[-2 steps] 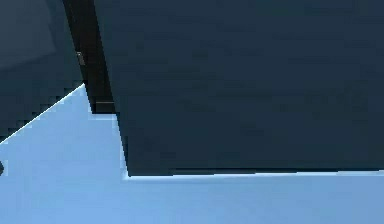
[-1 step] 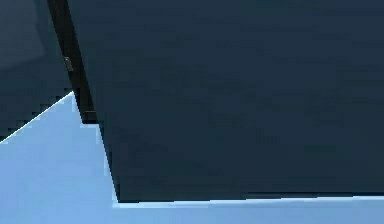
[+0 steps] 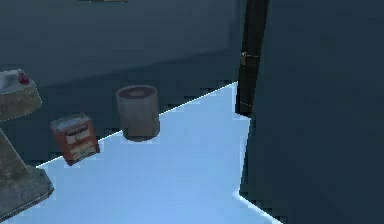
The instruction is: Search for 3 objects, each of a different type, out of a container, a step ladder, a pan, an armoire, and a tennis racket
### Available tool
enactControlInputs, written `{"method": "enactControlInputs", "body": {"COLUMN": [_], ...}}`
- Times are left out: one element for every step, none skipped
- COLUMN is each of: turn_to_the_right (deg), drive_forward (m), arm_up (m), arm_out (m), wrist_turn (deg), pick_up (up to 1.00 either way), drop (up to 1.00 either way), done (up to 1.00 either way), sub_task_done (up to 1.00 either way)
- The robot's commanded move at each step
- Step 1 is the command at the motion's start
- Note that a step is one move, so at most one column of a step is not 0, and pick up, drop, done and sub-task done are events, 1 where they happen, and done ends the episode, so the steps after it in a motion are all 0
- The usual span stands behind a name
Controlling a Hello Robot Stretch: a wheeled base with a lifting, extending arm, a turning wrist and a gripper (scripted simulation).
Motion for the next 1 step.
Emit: {"method": "enactControlInputs", "body": {"turn_to_the_right": [-9.0], "drive_forward": [0.0], "arm_up": [0.0], "arm_out": [0.0], "wrist_turn": [0.0], "pick_up": [0.0], "drop": [0.0], "done": [0.0], "sub_task_done": [0.0]}}
